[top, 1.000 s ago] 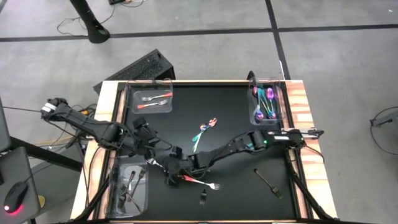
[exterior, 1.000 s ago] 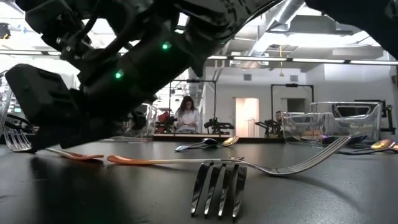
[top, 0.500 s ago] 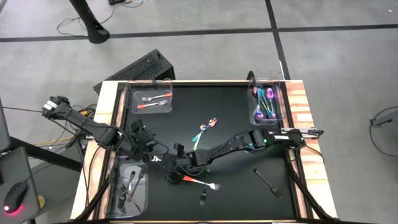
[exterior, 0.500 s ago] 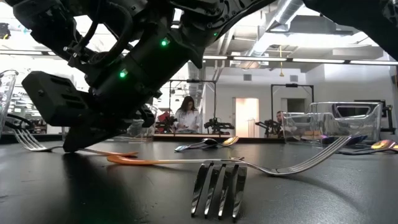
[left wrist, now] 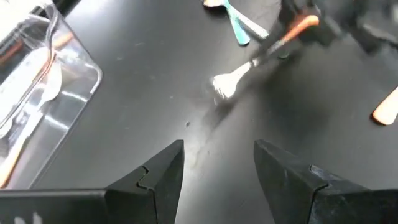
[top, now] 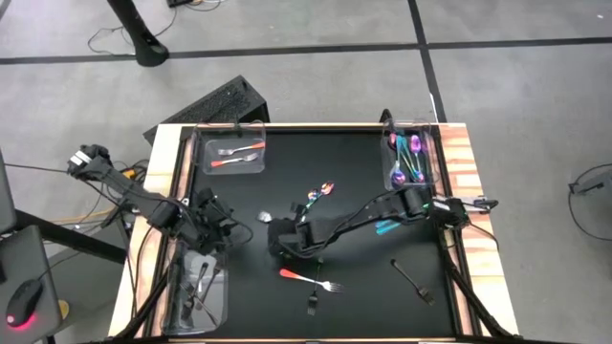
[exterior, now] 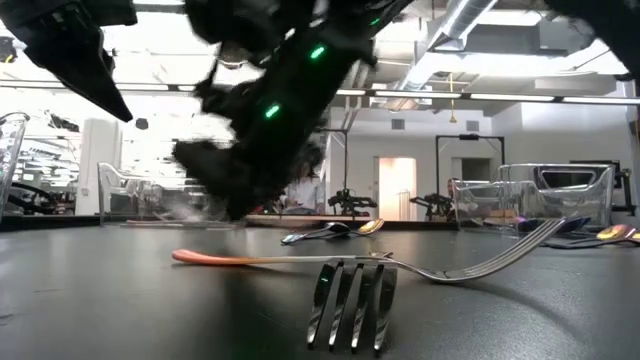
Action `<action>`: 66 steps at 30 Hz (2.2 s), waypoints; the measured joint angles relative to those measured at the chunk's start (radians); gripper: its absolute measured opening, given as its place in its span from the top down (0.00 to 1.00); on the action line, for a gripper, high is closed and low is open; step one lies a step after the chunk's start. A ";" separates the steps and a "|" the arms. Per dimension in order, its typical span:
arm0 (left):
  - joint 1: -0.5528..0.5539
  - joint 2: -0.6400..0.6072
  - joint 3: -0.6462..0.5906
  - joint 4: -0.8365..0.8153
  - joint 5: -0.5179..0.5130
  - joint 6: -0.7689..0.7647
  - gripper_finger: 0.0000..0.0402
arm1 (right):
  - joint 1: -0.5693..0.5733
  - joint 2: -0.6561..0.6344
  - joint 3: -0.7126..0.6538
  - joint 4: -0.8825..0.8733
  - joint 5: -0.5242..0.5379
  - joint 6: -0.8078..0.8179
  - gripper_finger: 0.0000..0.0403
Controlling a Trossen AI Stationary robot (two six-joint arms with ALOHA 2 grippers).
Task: Sort silverware by color (type)
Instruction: Put the orange fork into the top left transparent bin
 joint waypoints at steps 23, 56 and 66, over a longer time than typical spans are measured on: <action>0.127 0.009 -0.368 1.278 -0.033 0.458 0.55 | 0.059 -0.390 -0.895 1.384 -0.062 -0.249 0.98; 0.254 0.238 -0.379 1.719 0.114 0.686 0.55 | 0.104 -0.382 -0.844 1.377 0.041 -0.509 0.98; 0.263 0.238 -0.379 1.713 0.199 0.680 0.55 | 0.104 -0.381 -0.845 1.413 0.035 -0.502 0.98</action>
